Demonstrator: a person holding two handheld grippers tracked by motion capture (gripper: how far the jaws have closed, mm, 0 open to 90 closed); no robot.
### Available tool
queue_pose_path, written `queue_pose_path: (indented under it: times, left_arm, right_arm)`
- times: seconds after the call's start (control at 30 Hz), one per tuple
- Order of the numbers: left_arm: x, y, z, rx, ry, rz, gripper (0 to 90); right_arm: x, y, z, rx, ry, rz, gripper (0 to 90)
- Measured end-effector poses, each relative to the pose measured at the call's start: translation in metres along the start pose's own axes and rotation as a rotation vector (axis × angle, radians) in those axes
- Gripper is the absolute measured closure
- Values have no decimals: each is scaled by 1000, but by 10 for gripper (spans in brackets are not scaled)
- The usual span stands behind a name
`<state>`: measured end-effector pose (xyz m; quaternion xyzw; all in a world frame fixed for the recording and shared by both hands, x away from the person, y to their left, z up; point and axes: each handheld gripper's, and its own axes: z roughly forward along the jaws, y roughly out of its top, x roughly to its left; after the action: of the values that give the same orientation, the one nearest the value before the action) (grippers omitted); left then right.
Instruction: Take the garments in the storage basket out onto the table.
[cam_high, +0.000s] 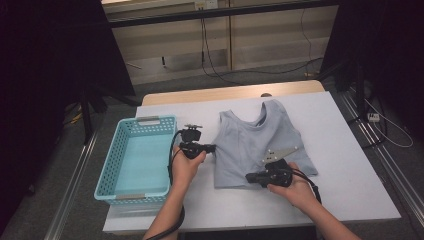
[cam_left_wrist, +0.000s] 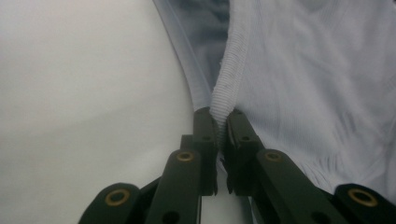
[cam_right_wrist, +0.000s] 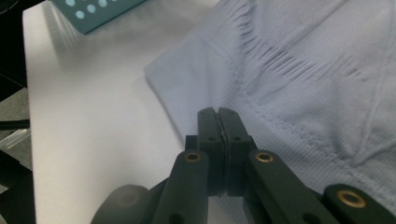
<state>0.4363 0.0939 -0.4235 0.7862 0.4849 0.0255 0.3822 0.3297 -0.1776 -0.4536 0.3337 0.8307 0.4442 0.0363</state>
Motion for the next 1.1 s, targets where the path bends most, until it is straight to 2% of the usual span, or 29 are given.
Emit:
queue_pose_path:
  times: [0.33,0.4,0.47,0.53,0.57,0.6,0.63,0.7,0.73,0.83,0.9,1.03,1.1]
  left_arm:
    - [-3,-12,-9,25,15,41,839]
    - [-3,-12,-9,23,24,44,839]
    - [-3,-13,-9,34,27,50,838]
    - [-4,-14,-7,31,42,51,834]
    - [-4,-14,-7,32,44,50,834]
    - [-4,-14,-7,29,47,49,832]
    - [-4,-14,-7,29,48,49,824]
    - [-5,-14,-7,31,53,55,822]
    - [-6,-14,-7,30,54,58,818]
    - [-6,-14,-6,31,62,58,815]
    - [-6,-14,-6,33,68,58,806]
    - [-6,-13,-4,25,84,69,727]
    - [-5,-12,-5,8,96,59,577]
  right_arm:
    - [18,2,11,18,70,-14,900]
    - [20,3,12,20,60,-28,897]
    - [20,4,12,18,33,-52,882]
    - [18,6,9,1,-10,-64,780]
    - [16,8,5,-8,-26,-69,777]
    - [13,10,0,-24,-43,-71,733]
    - [8,12,-7,-47,-81,-59,659]
    - [-2,13,-18,-73,-131,-44,640]
    - [-8,13,-25,-90,-159,-30,597]
    - [-28,13,-44,-124,-259,1,564]
    - [-42,12,-55,-153,-307,47,549]
    - [-63,13,-71,-185,-386,93,458]
    - [-71,14,-74,-190,-403,114,399]
